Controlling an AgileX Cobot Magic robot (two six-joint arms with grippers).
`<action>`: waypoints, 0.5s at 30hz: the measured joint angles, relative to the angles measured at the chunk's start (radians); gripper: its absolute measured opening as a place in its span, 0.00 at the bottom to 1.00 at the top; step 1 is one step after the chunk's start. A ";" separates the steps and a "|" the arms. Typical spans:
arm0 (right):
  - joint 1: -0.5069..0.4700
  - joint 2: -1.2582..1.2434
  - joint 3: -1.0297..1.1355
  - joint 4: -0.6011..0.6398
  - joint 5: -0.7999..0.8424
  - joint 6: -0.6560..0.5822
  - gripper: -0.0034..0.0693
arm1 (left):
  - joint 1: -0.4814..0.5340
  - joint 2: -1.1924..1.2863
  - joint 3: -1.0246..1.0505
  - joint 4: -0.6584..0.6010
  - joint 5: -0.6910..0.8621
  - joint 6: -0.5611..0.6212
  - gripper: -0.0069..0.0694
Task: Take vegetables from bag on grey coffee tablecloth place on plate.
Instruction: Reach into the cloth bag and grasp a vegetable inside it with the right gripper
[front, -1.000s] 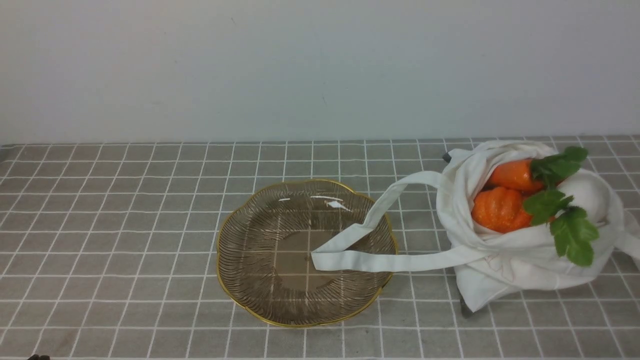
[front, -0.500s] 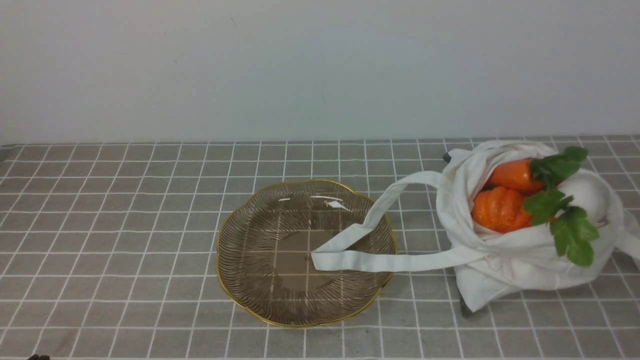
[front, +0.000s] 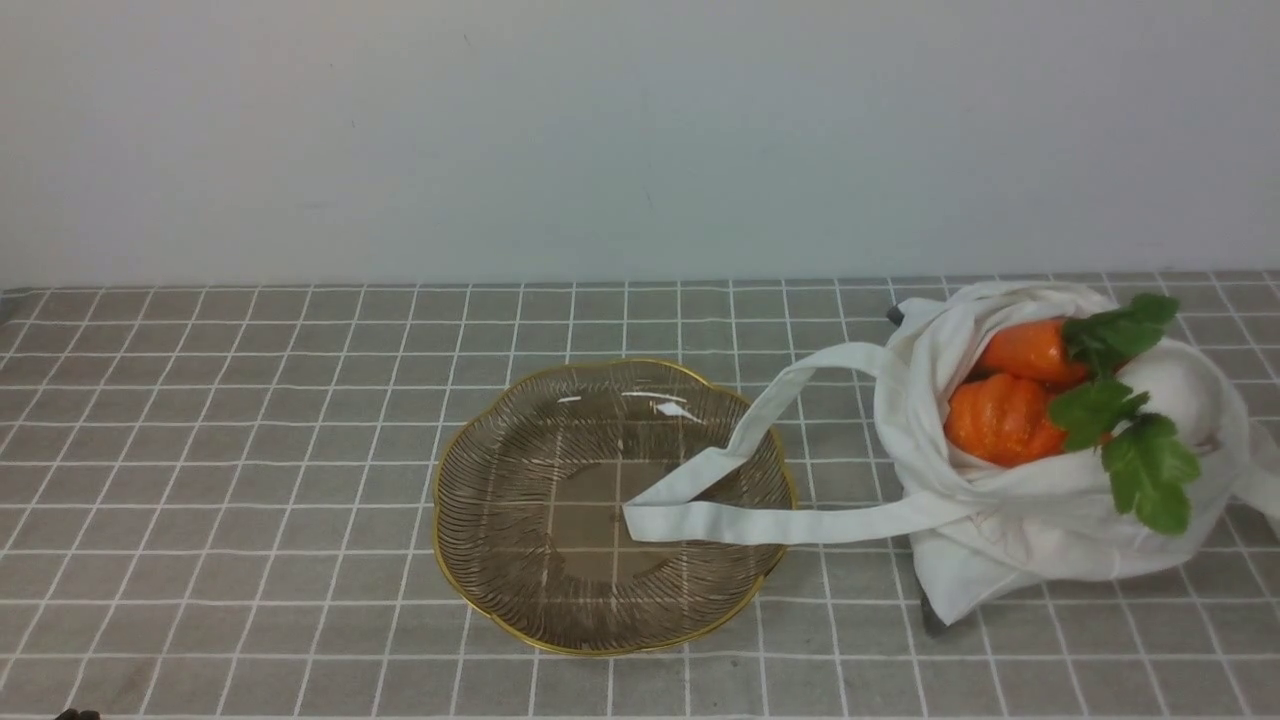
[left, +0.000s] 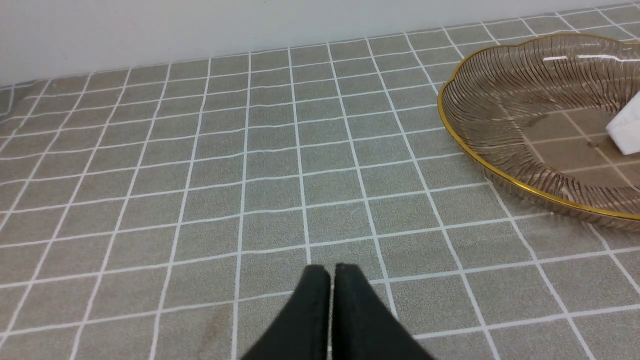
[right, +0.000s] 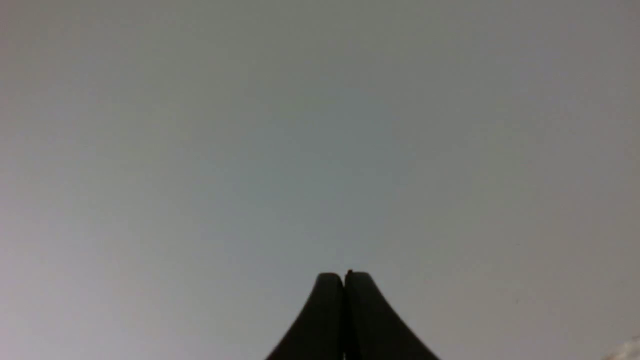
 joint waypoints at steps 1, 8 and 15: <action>0.000 0.057 -0.070 -0.051 0.079 -0.048 0.03 | 0.000 0.000 0.000 0.000 0.000 0.000 0.08; 0.000 0.509 -0.441 -0.257 0.647 -0.255 0.03 | 0.000 0.000 0.000 0.000 0.000 0.000 0.08; 0.000 0.927 -0.775 -0.406 0.980 -0.281 0.03 | 0.000 0.000 0.000 0.000 0.000 0.000 0.08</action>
